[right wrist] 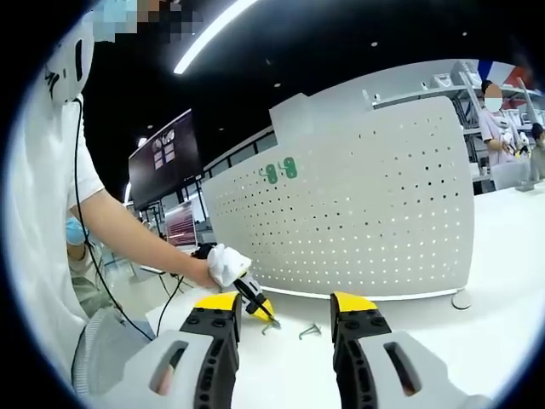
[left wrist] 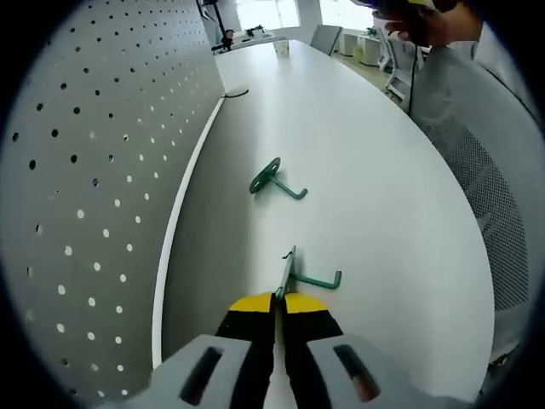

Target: Insert the hook assembly into the mounting plate slot until the hook locks in place.

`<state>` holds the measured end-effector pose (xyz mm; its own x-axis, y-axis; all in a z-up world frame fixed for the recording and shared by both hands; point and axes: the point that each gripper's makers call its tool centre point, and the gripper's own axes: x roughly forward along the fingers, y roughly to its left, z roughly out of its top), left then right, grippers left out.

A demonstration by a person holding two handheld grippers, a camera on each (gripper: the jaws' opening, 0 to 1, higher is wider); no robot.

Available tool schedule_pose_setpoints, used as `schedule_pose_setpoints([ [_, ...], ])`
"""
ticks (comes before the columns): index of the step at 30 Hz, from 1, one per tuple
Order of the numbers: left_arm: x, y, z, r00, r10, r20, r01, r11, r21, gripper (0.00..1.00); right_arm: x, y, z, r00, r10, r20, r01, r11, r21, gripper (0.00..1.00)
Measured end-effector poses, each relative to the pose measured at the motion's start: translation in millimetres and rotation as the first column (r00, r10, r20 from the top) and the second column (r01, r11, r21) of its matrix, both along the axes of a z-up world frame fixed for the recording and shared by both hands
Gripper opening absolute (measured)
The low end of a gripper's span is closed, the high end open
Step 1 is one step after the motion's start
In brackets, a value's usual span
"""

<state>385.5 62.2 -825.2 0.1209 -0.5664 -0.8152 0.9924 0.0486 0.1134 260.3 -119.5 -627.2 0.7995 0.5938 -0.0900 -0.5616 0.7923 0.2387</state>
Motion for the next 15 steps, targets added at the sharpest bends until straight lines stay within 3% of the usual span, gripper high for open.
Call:
schedule_pose_setpoints([
  [2,2.7,0,2.5,1.000,0.008,0.016,-0.008,1.000,-0.014,0.01,0,0,-0.1,1.000,0.000,-0.002,0.000,1.000,0.002,0.40],
  [4,2.4,1,2.9,0.999,0.037,-0.009,-0.038,0.999,-0.031,0.01,0,0,0.3,1.000,-0.001,0.000,0.001,1.000,0.002,0.40],
  [8,5.0,0,11.1,0.997,0.073,-0.006,-0.073,0.994,-0.085,0.01,0,0,0.6,1.000,0.000,0.001,0.000,1.000,0.001,0.40],
  [15,6.3,-1,29.1,0.989,0.146,-0.011,-0.145,0.973,-0.177,0.01,0,0,1.9,1.000,-0.001,0.005,0.001,1.000,0.004,0.40],
])
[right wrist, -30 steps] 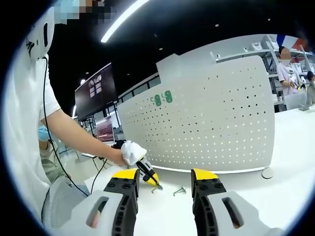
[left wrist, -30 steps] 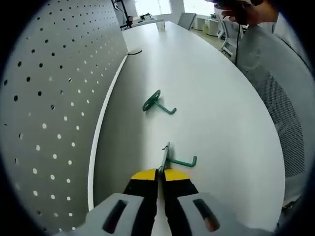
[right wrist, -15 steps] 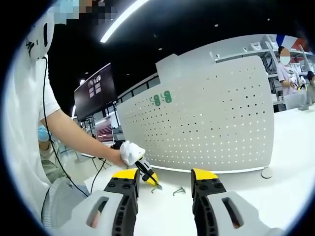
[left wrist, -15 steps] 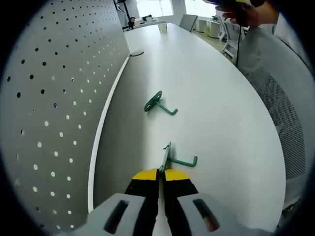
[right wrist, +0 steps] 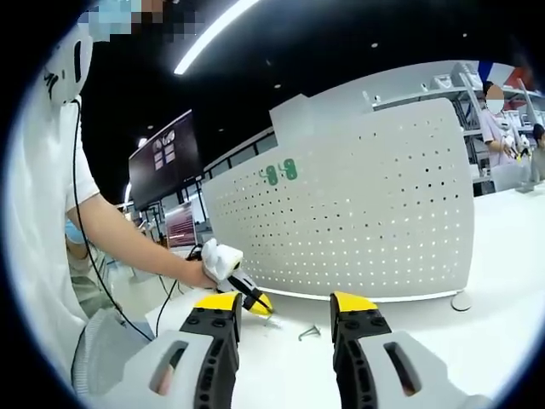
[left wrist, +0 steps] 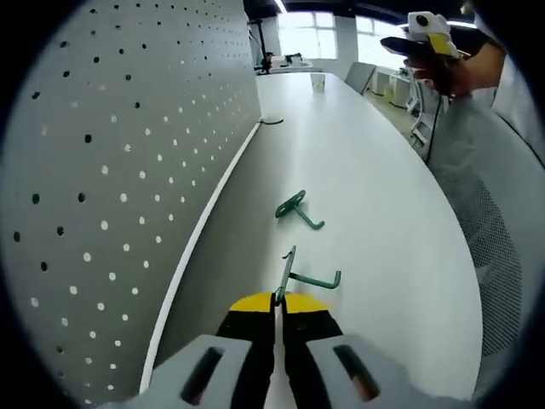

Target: Insert the hook assembly into the mounting plate slot until the hook locks in place.

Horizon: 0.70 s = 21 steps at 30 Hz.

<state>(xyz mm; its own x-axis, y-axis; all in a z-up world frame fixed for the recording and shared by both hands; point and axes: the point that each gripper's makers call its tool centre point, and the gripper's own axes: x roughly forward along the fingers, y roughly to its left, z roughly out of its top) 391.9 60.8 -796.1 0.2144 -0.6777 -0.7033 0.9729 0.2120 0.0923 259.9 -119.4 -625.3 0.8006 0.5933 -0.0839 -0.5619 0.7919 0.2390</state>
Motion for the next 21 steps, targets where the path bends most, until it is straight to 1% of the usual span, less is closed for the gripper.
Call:
schedule_pose_setpoints([
  [1,-0.3,0,1.1,1.000,0.007,-0.004,-0.007,1.000,-0.005,0.01,0,0,0.1,1.000,-0.001,0.001,0.001,1.000,0.000,0.40],
  [4,2.0,0,9.1,0.999,0.043,0.012,-0.043,0.998,-0.039,0.01,0,-1,0.9,1.000,-0.003,0.003,0.003,1.000,0.004,0.40],
  [5,2.7,0,10.9,0.998,0.062,0.007,-0.061,0.997,-0.051,0.01,0,-1,1.7,1.000,-0.003,0.005,0.003,1.000,0.005,0.40],
  [6,3.4,-1,14.2,0.997,0.075,0.006,-0.074,0.994,-0.074,0.01,0,0,2.4,1.000,-0.003,0.006,0.003,1.000,0.006,0.40],
  [10,2.5,0,24.4,0.995,0.096,0.025,-0.092,0.990,-0.105,0.01,0,0,3.5,1.000,-0.002,0.010,0.002,1.000,0.008,0.40],
  [11,2.8,-1,31.6,0.992,0.128,0.021,-0.124,0.982,-0.144,0.01,0,-1,4.1,1.000,-0.005,0.012,0.005,1.000,0.009,0.40],
  [12,1.6,0,34.4,0.991,0.130,0.026,-0.125,0.981,-0.146,0.01,0,-1,4.5,1.000,-0.005,0.013,0.005,1.000,0.011,0.40],
  [13,1.1,1,37.6,0.989,0.139,0.043,-0.131,0.981,-0.146,0.01,0,-1,5.0,1.000,-0.006,0.015,0.006,1.000,0.013,0.40],
  [14,2.0,1,41.7,0.986,0.155,0.052,-0.145,0.976,-0.165,0.01,1,-2,5.7,1.000,-0.009,0.017,0.009,1.000,0.015,0.40],
  [15,1.0,0,49.2,0.982,0.184,0.035,-0.172,0.962,-0.214,0.01,1,-2,7.0,1.000,-0.011,0.019,0.011,1.000,0.021,0.40],
  [17,1.1,5,52.3,0.976,0.212,0.049,-0.197,0.956,-0.217,0.01,1,-4,8.1,1.000,-0.017,0.020,0.017,1.000,0.026,0.40],
  [19,-3.5,7,53.1,0.976,0.214,0.051,-0.198,0.956,-0.219,0.01,1,-4,8.8,1.000,-0.018,0.024,0.017,0.999,0.028,0.40],
  [21,-6.6,9,58.7,0.971,0.231,0.058,-0.211,0.948,-0.238,0.01,0,-4,8.5,1.000,-0.014,0.025,0.013,1.000,0.025,0.40],
])
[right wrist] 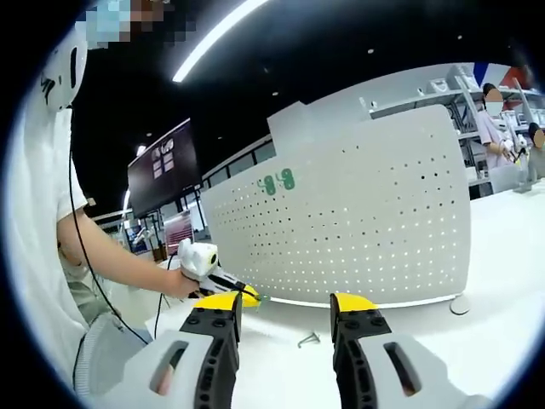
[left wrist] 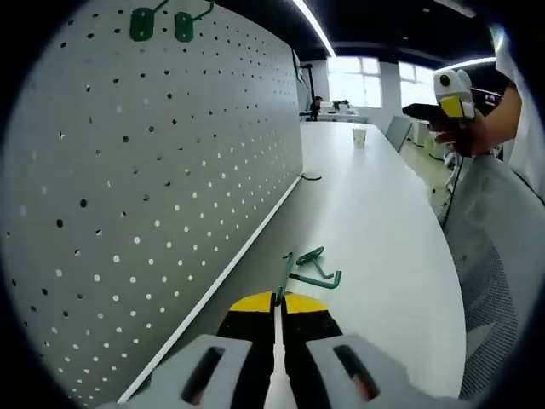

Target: Insert the hook assembly into the mounting plate slot until the hook locks in place.

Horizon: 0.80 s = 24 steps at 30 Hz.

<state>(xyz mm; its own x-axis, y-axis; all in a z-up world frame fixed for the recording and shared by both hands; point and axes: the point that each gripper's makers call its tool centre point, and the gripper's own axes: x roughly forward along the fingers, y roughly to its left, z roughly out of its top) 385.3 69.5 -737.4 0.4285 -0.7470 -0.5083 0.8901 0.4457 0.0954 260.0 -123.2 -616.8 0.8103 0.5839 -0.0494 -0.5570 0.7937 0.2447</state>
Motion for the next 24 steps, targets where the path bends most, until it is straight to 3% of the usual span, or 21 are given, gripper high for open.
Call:
schedule_pose_setpoints([
  [7,-7.9,7,9.6,0.999,0.040,0.009,-0.040,0.999,-0.035,0.01,-1,3,1.2,1.000,0.007,0.007,-0.007,1.000,0.002,0.40],
  [12,-9.1,9,26.4,0.996,0.081,0.028,-0.078,0.992,-0.094,0.01,-1,2,3.2,1.000,0.007,0.013,-0.007,1.000,0.008,0.40],
  [16,-10.5,10,35.9,0.993,0.099,0.072,-0.092,0.991,-0.096,0.01,-1,3,5.2,1.000,0.007,0.018,-0.007,1.000,0.013,0.40],
  [24,-25.0,5,61.2,0.986,0.119,0.120,-0.098,0.981,-0.169,0.01,-2,5,8.8,1.000,0.007,0.026,-0.007,1.000,0.022,0.40],
])
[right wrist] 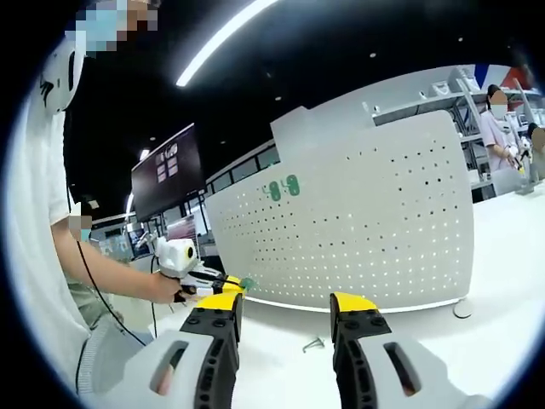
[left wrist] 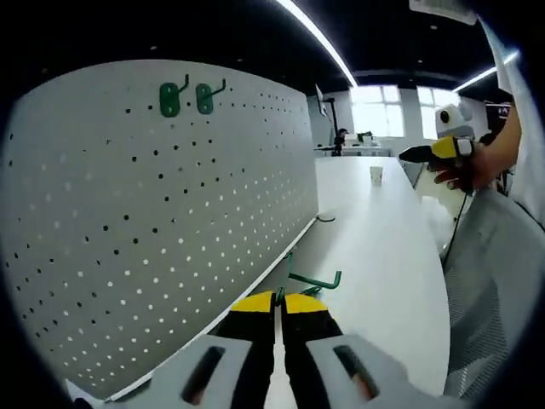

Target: Insert the hook assembly into the mounting plate slot until the hook locks in place.

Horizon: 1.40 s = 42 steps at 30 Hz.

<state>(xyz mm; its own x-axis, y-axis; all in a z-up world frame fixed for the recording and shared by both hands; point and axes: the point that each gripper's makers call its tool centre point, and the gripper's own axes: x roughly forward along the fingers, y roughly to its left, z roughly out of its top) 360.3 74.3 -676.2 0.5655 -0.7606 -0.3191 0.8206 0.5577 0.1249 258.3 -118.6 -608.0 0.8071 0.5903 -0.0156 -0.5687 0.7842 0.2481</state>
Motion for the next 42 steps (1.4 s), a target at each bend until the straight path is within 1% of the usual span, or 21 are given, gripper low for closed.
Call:
schedule_pose_setpoints([
  [2,-0.7,1,5.1,1.000,0.012,0.007,-0.012,1.000,-0.017,0.01,0,1,0.8,1.000,0.001,0.002,-0.001,1.000,0.003,0.40],
  [4,-1.2,1,16.2,0.999,0.031,0.016,-0.030,0.996,-0.079,0.01,0,1,2.0,1.000,-0.001,0.003,0.001,1.000,0.011,0.40],
  [5,-1.9,1,19.5,0.999,0.038,0.016,-0.036,0.995,-0.094,0.01,0,1,2.4,1.000,0.000,0.004,0.000,1.000,0.013,0.40],
  [7,-4.0,3,24.5,0.999,0.047,0.021,-0.045,0.994,-0.100,0.01,-1,2,2.8,1.000,0.003,0.007,-0.003,1.000,0.009,0.40],
  [8,-4.8,4,29.6,0.998,0.059,0.035,-0.054,0.992,-0.114,0.01,-1,2,2.6,1.000,0.005,0.007,-0.005,1.000,0.010,0.40],
  [10,-7.8,5,36.7,0.997,0.069,0.035,-0.063,0.987,-0.151,0.01,-2,3,2.6,1.000,0.004,0.005,-0.005,1.000,0.012,0.40],
  [12,-8.9,6,41.1,0.996,0.079,0.046,-0.071,0.984,-0.163,0.01,-2,3,4.4,1.000,0.004,0.010,-0.004,1.000,0.014,0.40],
  [14,-11.5,7,49.7,0.995,0.090,0.051,-0.078,0.977,-0.200,0.01,-2,3,5.2,1.000,0.004,0.012,-0.005,1.000,0.018,0.39],
  [16,-13.9,8,56.5,0.993,0.100,0.060,-0.084,0.971,-0.223,0.01,-3,4,5.8,1.000,0.005,0.013,-0.006,1.000,0.020,0.39],
  [18,-16.5,8,62.7,0.992,0.108,0.057,-0.091,0.963,-0.254,0.01,-4,5,6.9,1.000,0.007,0.015,-0.008,1.000,0.021,0.39],
  [22,-25.5,5,73.4,0.991,0.109,0.077,-0.085,0.958,-0.273,0.01,-5,6,8.1,1.000,0.008,0.017,-0.009,1.000,0.025,0.39],
  [25,-31.2,5,82.5,0.990,0.120,0.080,-0.090,0.948,-0.306,0.01,-5,5,8.0,1.000,0.006,0.017,-0.007,1.000,0.029,0.39],
  [31,-39.3,3,88.5,0.988,0.124,0.091,-0.089,0.943,-0.322,0.01,-7,6,11.8,1.000,0.007,0.026,-0.008,0.999,0.040,0.39],
  [33,-40.4,4,89.8,0.987,0.134,0.091,-0.096,0.937,-0.337,0.01,-7,5,12.6,1.000,0.005,0.028,-0.006,0.999,0.044,0.39],
  [35,-42.2,4,95.0,0.985,0.142,0.093,-0.098,0.922,-0.375,0.01,-9,4,13.8,0.999,0.004,0.032,-0.006,0.999,0.047,0.39],
  [39,-43.6,4,96.4,0.983,0.155,0.098,-0.106,0.917,-0.384,0.01,-11,1,14.3,0.999,0.013,0.033,-0.015,0.998,0.055,0.39],
  [42,-46.0,6,100.1,0.979,0.172,0.106,-0.116,0.908,-0.403,0.01,-11,2,14.3,0.999,0.025,0.030,-0.027,0.998,0.056,0.39],
])
